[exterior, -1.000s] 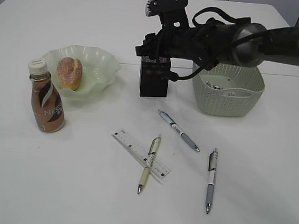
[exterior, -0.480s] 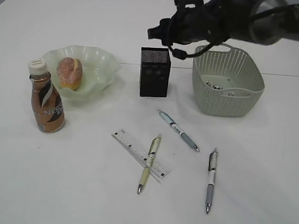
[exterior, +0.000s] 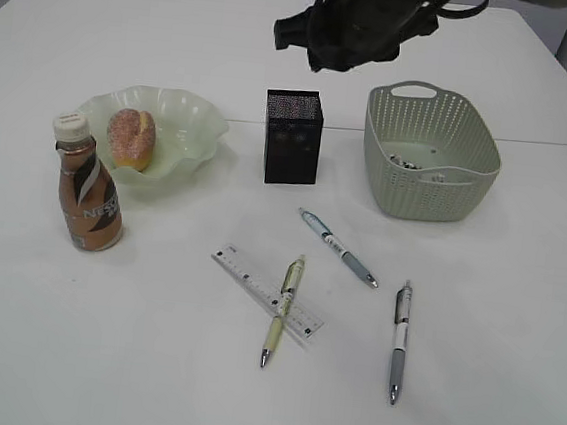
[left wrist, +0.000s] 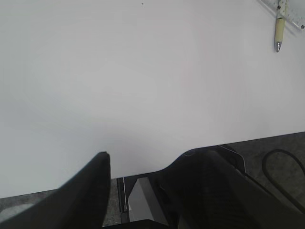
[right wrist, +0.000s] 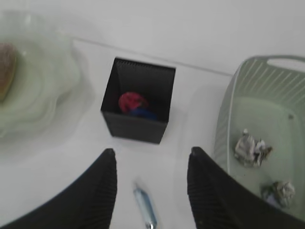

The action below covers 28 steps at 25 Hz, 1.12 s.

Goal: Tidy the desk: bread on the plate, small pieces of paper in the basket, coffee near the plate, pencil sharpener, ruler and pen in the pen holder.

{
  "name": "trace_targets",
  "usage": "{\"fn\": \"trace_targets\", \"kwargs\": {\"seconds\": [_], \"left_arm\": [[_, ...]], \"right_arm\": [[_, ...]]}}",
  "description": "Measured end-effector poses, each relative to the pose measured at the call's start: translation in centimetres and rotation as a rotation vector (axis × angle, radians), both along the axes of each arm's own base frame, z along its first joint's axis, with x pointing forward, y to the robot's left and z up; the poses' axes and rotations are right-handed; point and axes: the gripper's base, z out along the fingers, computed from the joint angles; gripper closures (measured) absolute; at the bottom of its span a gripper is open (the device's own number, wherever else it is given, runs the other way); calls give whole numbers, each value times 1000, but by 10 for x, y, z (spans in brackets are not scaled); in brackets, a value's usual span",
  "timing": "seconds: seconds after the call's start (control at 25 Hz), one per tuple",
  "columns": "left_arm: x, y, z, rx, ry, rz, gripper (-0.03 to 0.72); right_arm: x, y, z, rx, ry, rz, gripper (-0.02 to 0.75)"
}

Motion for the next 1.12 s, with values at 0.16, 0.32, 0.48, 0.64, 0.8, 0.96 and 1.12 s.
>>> {"fn": "trace_targets", "kwargs": {"seconds": [0.16, 0.32, 0.48, 0.64, 0.8, 0.96, 1.12], "left_arm": [[0, 0, 0, -1, 0, 0, 244], [0, 0, 0, -1, 0, 0, 244], [0, 0, 0, 1, 0, 0, 244], [0, 1, 0, 12, -3, 2, 244], [0, 1, 0, 16, -4, 2, 244], [0, 1, 0, 16, -4, 2, 244], [0, 1, 0, 16, -5, 2, 244]], "right_arm": [[-25, 17, -4, -63, 160, 86, 356], [-46, 29, -8, -105, 341, 224, 356], [-59, 30, -11, -129, 465, 315, 356], [-63, 30, -12, -129, 498, 345, 356], [-64, 32, -11, -118, 502, 369, 356], [-67, 37, -11, -94, 511, 451, 356], [-64, 41, -24, -103, 541, 478, 356]]}}
